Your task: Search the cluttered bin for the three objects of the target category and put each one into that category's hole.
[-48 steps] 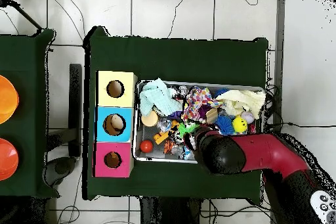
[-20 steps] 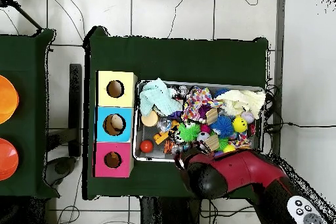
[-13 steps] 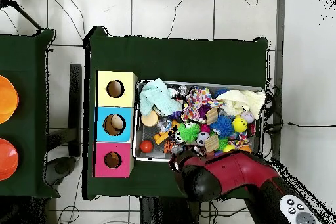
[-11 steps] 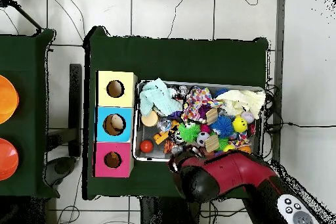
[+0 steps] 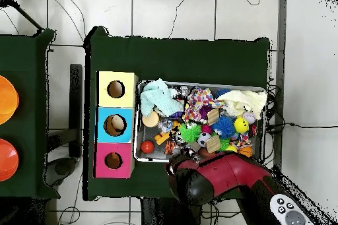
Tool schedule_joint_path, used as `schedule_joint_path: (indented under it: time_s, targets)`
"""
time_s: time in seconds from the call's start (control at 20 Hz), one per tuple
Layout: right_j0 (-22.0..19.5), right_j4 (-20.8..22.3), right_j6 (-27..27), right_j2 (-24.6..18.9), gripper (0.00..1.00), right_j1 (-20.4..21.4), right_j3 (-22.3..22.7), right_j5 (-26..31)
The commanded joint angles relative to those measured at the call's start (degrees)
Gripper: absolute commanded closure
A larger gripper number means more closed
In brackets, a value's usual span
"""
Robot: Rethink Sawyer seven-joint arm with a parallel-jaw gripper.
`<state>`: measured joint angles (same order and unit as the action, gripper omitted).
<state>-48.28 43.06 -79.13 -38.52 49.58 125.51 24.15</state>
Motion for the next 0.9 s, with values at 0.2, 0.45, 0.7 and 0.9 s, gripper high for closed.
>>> schedule_joint_path:
  time_s: [0.2,0.45,0.7,0.9]
  targets:
    - [0.54,-0.26,-1.04,0.92,0.00,1.74,-2.49,3.07]
    - [-0.71,-3.24,0.81,-0.86,0.00,3.60,-1.91,5.23]
    - [-0.51,-4.53,1.32,-1.09,0.00,3.95,-2.32,6.18]
    - [1.48,-6.36,0.75,-0.83,0.00,3.69,-4.63,8.48]
